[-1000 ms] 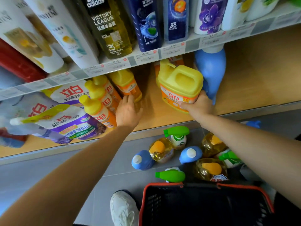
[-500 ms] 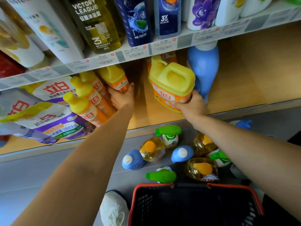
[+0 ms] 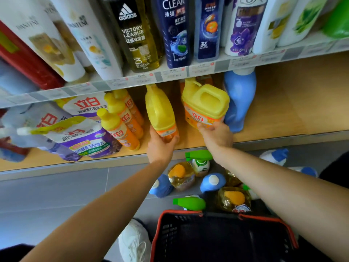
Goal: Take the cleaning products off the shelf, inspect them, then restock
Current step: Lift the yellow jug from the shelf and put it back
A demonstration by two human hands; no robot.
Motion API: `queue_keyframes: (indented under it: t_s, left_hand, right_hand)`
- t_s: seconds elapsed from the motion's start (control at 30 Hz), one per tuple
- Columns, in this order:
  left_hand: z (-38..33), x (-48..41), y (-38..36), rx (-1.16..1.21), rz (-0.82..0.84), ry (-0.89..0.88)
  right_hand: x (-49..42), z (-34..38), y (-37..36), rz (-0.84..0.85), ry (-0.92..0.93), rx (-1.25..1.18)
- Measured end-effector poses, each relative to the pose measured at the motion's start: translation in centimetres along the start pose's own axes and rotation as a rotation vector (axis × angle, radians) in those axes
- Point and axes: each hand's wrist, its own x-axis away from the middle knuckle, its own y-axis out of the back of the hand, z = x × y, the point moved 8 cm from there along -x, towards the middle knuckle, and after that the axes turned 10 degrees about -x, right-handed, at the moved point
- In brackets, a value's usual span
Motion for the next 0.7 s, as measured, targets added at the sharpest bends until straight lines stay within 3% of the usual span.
queue_keyframes:
  t_s: [0.13,0.2,0.33,0.43,0.57,0.7]
  left_hand:
    - [-0.9,2.4,0.2,-0.007,0.339,-0.18]
    - [-1.5,3.0,1.5,-0.091,0.495,-0.27]
    - [-2.4,3.9,5.9,-0.28,0.708,-0.427]
    - [-3.6,4.0,9.7,-0.313,0.701,-0.438]
    - [-5.5,4.3,14.2,-0.305,0.581,-0.469]
    - [-7.1,3.9,18.2,-0.205,0.388,-0.472]
  right_hand:
    - [3.0,7.1,-3.0,0.352,0.299,-0.209]
    - [3.7,9.3,-3.9,0.476,0.348,-0.17]
    - [3.7,10.6,-4.9,0.57,0.324,-0.055]
    - [3.7,11.1,-5.6,0.663,0.258,-0.051]
    - [3.1,11.4,-4.5,0.622,0.239,-0.069]
    - [4.0,13.3,-2.8,0.658,0.356,-0.061]
